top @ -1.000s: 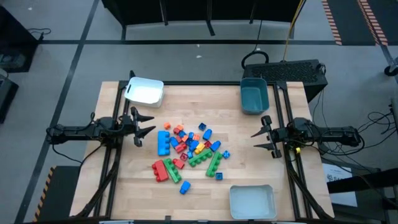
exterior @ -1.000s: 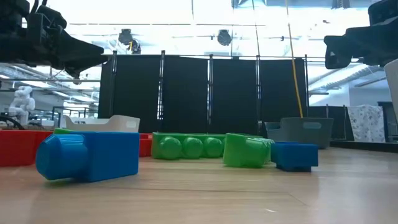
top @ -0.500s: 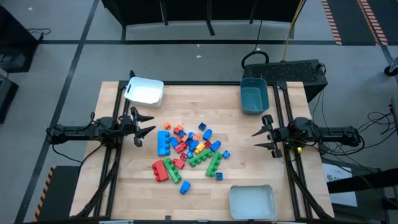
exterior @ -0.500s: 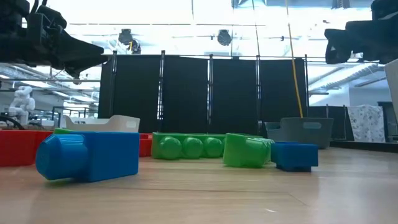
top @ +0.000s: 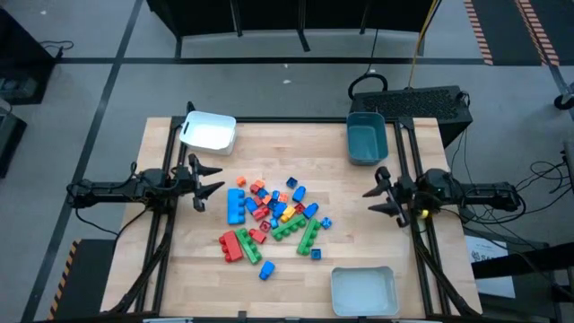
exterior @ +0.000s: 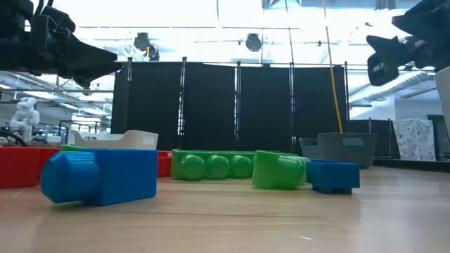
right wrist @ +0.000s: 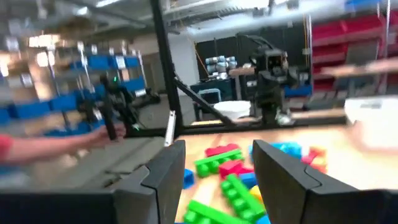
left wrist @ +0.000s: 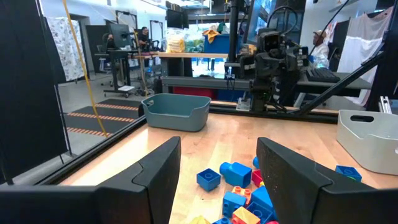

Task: Sort blocks by size
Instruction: Put the large 4 stud green game piece into the blue bin

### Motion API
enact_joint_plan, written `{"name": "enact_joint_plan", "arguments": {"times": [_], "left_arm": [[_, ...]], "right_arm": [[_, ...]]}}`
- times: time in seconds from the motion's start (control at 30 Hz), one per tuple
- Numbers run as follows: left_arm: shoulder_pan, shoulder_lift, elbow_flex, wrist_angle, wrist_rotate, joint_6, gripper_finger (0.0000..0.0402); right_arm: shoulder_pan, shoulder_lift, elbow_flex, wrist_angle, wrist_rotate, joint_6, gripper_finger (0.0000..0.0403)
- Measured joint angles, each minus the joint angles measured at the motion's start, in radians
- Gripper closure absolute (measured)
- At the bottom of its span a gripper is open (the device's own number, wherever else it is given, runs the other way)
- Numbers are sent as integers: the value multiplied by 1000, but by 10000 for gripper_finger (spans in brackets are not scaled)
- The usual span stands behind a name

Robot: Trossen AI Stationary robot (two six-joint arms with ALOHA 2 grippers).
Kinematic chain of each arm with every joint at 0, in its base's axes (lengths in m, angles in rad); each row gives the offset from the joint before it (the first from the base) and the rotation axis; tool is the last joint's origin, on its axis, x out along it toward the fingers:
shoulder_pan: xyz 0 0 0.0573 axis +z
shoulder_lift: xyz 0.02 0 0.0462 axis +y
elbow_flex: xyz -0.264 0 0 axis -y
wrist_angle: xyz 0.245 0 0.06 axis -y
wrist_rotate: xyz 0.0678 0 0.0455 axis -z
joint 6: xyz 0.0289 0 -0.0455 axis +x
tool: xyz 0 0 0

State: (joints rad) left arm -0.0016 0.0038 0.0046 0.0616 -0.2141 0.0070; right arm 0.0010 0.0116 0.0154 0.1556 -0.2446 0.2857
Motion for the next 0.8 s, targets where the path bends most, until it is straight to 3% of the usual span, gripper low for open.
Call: {"name": "enact_joint_plan", "arguments": {"times": [0.17, 0.4, 0.6, 0.8], "left_arm": [[0, 0, 0, 0, 0, 0, 190], [0, 0, 0, 0, 0, 0, 190], [0, 0, 0, 3, 0, 2, 190], [0, 1, 0, 11, 0, 7, 190]], "right_arm": [[1, 0, 0, 62, 3, 171, 232], [1, 0, 0, 117, 9, 141, 232], [1, 0, 0, 201, 9, 328, 232], [1, 0, -1, 270, 75, 270, 232]]}}
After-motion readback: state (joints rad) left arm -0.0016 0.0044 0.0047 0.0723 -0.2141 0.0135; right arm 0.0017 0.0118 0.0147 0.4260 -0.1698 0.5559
